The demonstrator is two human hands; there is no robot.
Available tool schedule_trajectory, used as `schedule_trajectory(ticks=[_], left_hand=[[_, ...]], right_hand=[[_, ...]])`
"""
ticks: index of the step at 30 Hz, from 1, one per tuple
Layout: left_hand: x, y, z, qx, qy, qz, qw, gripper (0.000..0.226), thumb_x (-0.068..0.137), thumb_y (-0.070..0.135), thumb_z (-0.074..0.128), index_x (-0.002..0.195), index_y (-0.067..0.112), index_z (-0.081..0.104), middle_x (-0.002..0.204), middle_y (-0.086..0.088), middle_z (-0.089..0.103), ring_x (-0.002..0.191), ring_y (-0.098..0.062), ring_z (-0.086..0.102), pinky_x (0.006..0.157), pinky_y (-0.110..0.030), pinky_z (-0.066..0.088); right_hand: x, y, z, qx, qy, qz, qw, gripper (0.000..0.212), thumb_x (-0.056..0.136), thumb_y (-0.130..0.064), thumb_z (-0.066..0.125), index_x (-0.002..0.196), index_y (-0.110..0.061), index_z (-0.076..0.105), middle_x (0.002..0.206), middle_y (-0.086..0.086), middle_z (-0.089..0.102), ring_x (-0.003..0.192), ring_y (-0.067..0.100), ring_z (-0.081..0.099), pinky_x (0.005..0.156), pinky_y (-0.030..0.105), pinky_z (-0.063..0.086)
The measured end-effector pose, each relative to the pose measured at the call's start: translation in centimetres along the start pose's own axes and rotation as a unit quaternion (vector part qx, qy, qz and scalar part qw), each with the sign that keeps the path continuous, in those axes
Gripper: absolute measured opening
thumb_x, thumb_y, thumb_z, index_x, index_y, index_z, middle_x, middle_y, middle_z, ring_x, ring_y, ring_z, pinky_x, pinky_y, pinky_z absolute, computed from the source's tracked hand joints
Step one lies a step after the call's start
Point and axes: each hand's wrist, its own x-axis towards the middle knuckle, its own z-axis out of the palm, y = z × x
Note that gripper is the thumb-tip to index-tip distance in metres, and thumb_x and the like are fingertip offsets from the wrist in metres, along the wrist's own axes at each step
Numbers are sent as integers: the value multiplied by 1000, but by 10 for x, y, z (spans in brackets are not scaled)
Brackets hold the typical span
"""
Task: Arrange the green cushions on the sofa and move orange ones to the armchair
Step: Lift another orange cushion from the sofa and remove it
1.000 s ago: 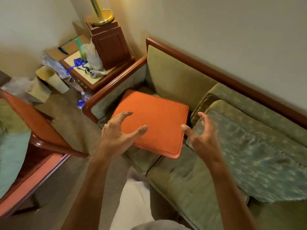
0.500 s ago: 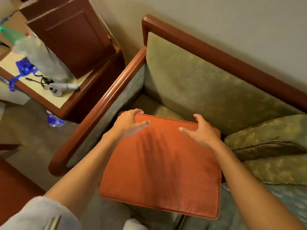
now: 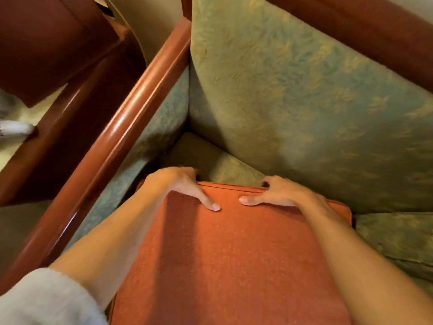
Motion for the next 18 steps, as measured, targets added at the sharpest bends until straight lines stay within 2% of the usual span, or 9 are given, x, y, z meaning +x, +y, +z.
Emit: schedule_trajectory(ticks=[3, 6, 9, 10, 11, 13, 14, 16, 18], left_hand=[[3, 3, -8, 10, -45, -15, 999, 148, 27, 84, 84, 155, 34, 30, 156, 5, 41, 142, -28, 42, 109, -49, 43], [-5, 6, -9, 13, -75, -24, 997, 140, 25, 82, 87, 149, 35, 41, 146, 6, 52, 132, -28, 53, 103, -48, 49], [-20, 1, -2, -23, -100, -20, 995, 117, 24, 78, 91, 128, 30, 65, 117, 9, 72, 106, -23, 69, 95, -44, 55], [-27, -1, 1, -26, -89, -16, 996, 114, 22, 79, 89, 122, 30, 69, 113, 9, 73, 103, -22, 70, 95, -43, 55], [-37, -2, 4, -21, -65, -14, 998, 117, 21, 83, 86, 124, 30, 68, 121, 9, 70, 112, -23, 67, 99, -44, 52], [-61, 1, 12, 19, -11, -7, 1000, 133, 24, 93, 76, 139, 28, 57, 148, 5, 49, 145, -30, 35, 116, -52, 32], [-74, 5, 16, 42, 9, 1, 999, 139, 26, 96, 71, 143, 25, 51, 155, 1, 41, 150, -32, 21, 120, -55, 20], [-107, 14, 22, 65, 45, 23, 997, 131, 35, 97, 68, 141, 23, 49, 147, -2, 48, 145, -33, 28, 120, -51, 17], [-145, 24, 32, 66, 74, 46, 994, 117, 43, 92, 71, 135, 24, 51, 132, 1, 57, 132, -29, 46, 113, -46, 28]], right_hand=[[3, -3, -8, -15, -52, 13, 998, 143, 27, -102, 61, 148, -30, 41, 151, -4, 44, 131, 24, 49, 107, 46, 42], [-3, -4, -8, -34, -83, 19, 996, 141, 30, -103, 59, 149, -31, 41, 155, -1, 39, 136, 25, 44, 110, 47, 38], [-22, -5, -8, -43, -88, 33, 995, 141, 25, -104, 58, 147, -34, 45, 156, 3, 36, 138, 28, 40, 110, 51, 36], [-31, -6, -9, -47, -84, 42, 994, 145, 24, -104, 58, 148, -33, 43, 158, 5, 32, 140, 30, 37, 112, 53, 34], [-43, -8, -9, -51, -78, 48, 994, 147, 24, -104, 58, 151, -32, 38, 161, 6, 25, 144, 32, 30, 113, 55, 31], [-70, -9, -7, -65, -53, 45, 995, 146, 31, -104, 56, 154, -30, 31, 164, 7, 16, 149, 35, 17, 116, 58, 22], [-86, -8, -5, -71, -35, 30, 996, 140, 38, -103, 56, 154, -28, 32, 163, 9, 18, 149, 36, 12, 118, 58, 17], [-122, -5, 0, -70, 3, 6, 998, 127, 54, -96, 57, 154, -22, 34, 161, 12, 23, 149, 35, 10, 120, 54, 11], [-164, 1, 7, -58, 38, 0, 998, 119, 62, -90, 59, 153, -17, 34, 159, 13, 26, 148, 32, 16, 118, 47, 14]])
